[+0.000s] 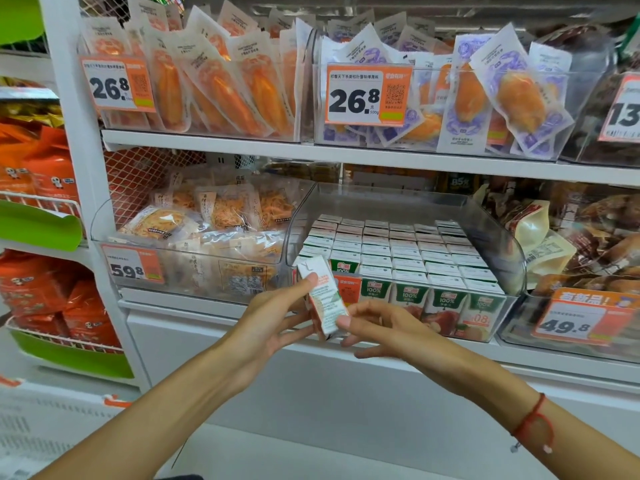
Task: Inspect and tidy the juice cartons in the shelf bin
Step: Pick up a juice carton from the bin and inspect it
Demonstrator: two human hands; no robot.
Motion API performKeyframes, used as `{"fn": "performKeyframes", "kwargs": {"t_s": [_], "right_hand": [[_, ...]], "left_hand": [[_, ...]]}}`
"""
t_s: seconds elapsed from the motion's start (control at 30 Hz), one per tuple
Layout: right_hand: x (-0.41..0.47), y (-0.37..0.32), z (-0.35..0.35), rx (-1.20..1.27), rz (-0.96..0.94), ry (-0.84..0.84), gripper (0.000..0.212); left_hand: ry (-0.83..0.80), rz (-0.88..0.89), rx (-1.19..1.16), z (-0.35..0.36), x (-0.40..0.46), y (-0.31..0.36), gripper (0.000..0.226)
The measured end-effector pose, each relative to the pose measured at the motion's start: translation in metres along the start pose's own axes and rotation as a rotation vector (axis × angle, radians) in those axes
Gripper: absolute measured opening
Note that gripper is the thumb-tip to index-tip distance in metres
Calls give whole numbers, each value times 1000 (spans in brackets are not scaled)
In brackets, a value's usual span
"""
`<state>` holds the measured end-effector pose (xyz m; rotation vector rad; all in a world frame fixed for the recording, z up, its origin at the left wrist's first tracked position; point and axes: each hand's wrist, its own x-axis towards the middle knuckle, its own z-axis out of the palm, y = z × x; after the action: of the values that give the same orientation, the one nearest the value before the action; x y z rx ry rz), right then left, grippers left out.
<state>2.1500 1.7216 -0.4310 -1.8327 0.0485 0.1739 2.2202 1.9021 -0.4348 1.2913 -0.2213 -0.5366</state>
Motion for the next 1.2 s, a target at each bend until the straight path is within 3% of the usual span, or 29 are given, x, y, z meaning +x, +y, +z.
{"fn": "performKeyframes", "kwargs": {"t_s": [0.17,0.27,0.43,0.57,0.63,0.73,0.87,1.03,1.2], "right_hand": [[0,-1,4,6,-36,-9,40],[3,1,5,-189,-60,139,39],[2,7,5,-553,-174,358,46],[4,11,10,-702,-263,401,52],[5,12,8,-671,-239,347,57],[4,8,0,-388,-172,229,59],[5,5,-8,-98,-214,167,38],[-1,4,-15,-172,-354,120,53],[-10,-4,-24,-321,-486,151,37]], "left_hand": [[-38,51,23,-1,0,2,33],[54,103,162,-1,-2,-2,25],[118,125,174,2,-2,-6,20],[130,115,214,7,1,-10,25],[136,87,214,5,2,-10,25],[49,89,215,1,1,-7,28],[-97,204,275,-1,-2,-2,28],[-138,477,565,-5,-5,2,42],[-158,710,829,-5,-8,0,54]]}}
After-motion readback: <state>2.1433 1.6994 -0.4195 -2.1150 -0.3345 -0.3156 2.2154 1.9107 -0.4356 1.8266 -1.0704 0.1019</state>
